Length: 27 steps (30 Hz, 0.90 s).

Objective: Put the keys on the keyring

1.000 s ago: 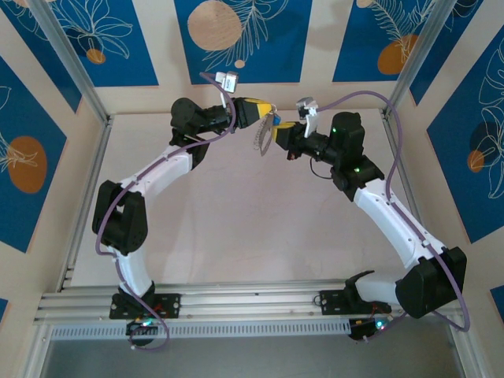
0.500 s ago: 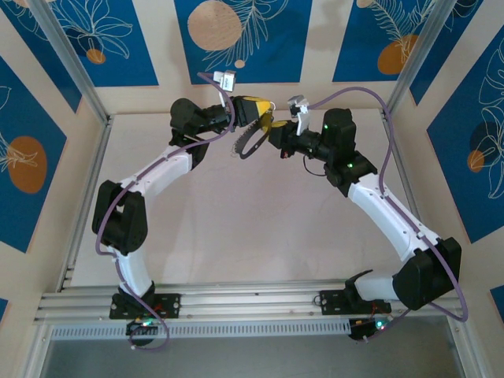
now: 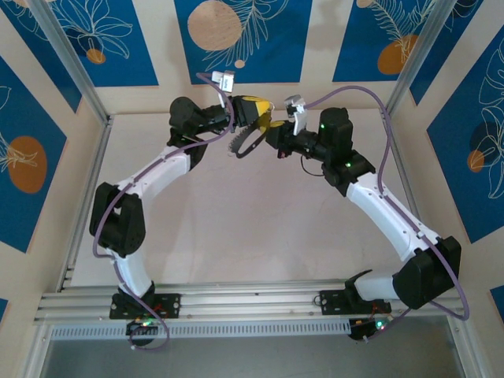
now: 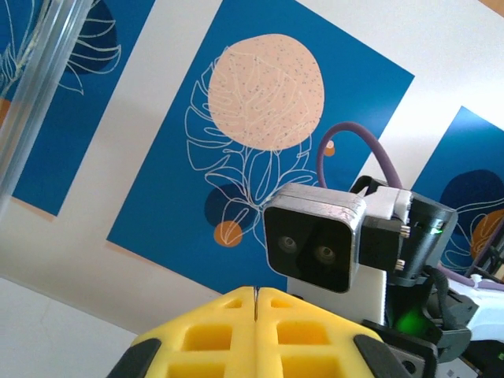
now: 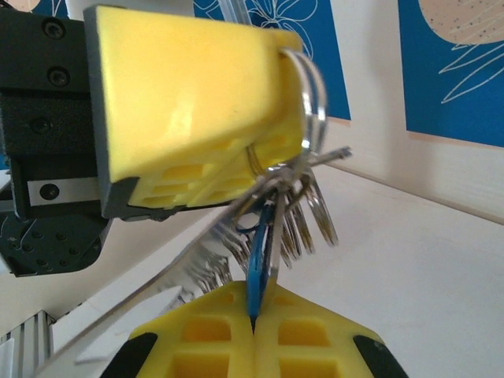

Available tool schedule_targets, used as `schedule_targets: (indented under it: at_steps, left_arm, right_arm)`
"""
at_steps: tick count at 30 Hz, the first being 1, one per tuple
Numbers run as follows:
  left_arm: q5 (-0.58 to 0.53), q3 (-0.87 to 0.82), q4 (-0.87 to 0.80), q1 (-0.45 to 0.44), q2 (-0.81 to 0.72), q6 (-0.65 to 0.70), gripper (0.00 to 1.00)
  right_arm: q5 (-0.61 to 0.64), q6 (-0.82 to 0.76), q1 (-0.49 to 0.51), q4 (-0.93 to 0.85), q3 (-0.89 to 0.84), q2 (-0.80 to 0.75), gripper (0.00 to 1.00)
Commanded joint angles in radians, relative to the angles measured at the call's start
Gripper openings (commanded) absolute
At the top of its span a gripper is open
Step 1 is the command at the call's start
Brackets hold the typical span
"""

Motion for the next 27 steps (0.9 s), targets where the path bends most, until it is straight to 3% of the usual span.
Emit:
schedule_targets:
  at_steps: [1, 8, 18, 19, 22, 23, 27]
  left_arm:
    - [-0.005, -0.016, -0.043, -0.019, -0.031, 0.055, 0.0]
    - [-0.005, -0.017, -0.042, -0.02, -0.03, 0.055, 0.0]
    - [0.011, -0.004, -0.039, -0.025, -0.022, 0.05, 0.0]
    - [0.015, -0.001, -0.042, -0.025, -0.021, 0.052, 0.0]
    - [0.024, 0.005, -0.048, -0.025, -0.015, 0.053, 0.0]
    - [0.025, 0.005, -0.051, -0.025, -0.014, 0.054, 0.0]
    - [0.036, 0.008, -0.057, -0.024, -0.012, 0.061, 0.0]
  right_arm:
    - [-0.048, -0.048, 0.059, -0.005, 0.069, 0.024, 0.0]
    - [-0.017, -0.064, 0.062, -0.031, 0.062, 0.022, 0.0]
    - [0.008, -0.015, -0.018, -0.022, -0.022, -0.061, 0.0]
    - [0.007, -0.011, -0.028, -0.019, -0.033, -0.07, 0.04]
    - [-0.006, -0.003, -0.058, -0.021, -0.06, -0.095, 0.38]
    - [-0.007, -0.002, -0.069, -0.024, -0.072, -0.109, 0.43]
    - [-0.036, 0.027, -0.131, -0.007, -0.133, -0.174, 0.44]
